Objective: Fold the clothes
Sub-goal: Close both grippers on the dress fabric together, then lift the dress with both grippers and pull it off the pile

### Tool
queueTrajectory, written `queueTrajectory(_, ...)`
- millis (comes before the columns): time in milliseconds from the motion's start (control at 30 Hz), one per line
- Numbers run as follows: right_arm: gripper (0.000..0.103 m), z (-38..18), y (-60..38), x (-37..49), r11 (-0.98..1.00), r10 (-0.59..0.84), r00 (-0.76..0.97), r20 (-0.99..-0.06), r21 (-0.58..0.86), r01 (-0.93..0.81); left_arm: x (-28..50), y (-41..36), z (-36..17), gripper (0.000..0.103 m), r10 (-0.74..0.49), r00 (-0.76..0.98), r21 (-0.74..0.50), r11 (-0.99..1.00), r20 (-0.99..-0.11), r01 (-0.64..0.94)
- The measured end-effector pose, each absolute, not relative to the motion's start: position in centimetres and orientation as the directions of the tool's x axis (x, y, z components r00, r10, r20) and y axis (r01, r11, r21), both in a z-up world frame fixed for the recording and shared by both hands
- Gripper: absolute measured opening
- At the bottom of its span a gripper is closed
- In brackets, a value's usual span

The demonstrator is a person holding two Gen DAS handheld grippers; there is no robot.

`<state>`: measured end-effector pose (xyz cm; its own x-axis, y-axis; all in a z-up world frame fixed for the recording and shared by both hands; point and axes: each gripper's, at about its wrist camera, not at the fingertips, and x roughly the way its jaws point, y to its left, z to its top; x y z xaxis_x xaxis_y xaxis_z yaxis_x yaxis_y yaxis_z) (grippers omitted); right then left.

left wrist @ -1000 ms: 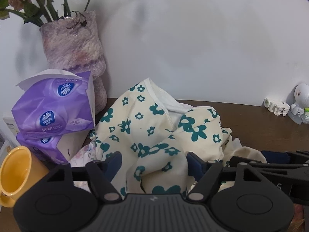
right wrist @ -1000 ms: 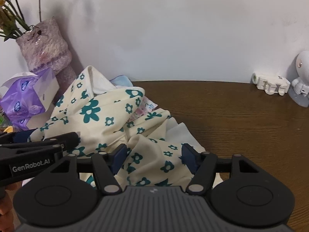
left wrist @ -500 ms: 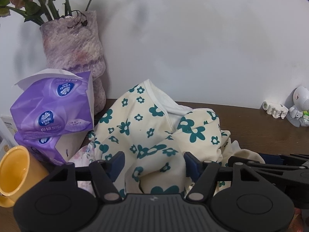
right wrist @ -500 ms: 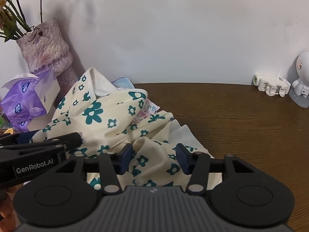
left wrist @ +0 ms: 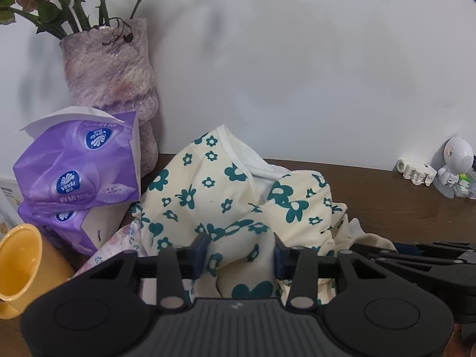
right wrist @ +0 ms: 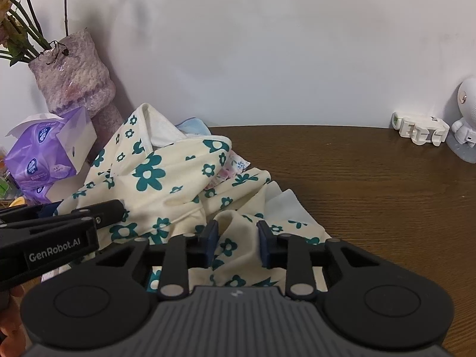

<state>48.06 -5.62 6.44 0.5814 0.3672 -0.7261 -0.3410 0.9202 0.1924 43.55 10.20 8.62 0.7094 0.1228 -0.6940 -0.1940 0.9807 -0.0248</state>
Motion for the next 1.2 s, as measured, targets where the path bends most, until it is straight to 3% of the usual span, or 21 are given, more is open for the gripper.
queueTrajectory(167,0.011,6.5,-5.7,47.8,0.926,0.355,0.593,-0.722,0.183,-0.332,43.2,9.8,8.9,0.023,0.13,0.716,-0.021,0.98,-0.686,-0.199)
queueTrajectory(300,0.007,6.7,-5.9,47.6,0.927,0.355,0.599,-0.718,0.188,-0.325,42.9,9.4,9.2,0.017,0.14,0.723,-0.015,0.979,-0.676,-0.203)
queueTrajectory(733,0.005,10.2,-6.1,45.7,0.937,0.318,0.668,-0.673,0.115,-0.33,41.1,7.7,11.9,0.013,0.16,0.769,0.038,0.984,-0.619,-0.175)
queueTrajectory(1200,0.005,17.7,-9.0,41.4,0.953,0.278,0.771,-0.573,0.061,-0.298,36.8,4.9,18.5,0.013,0.155,0.837,0.039,0.987,-0.524,-0.158)
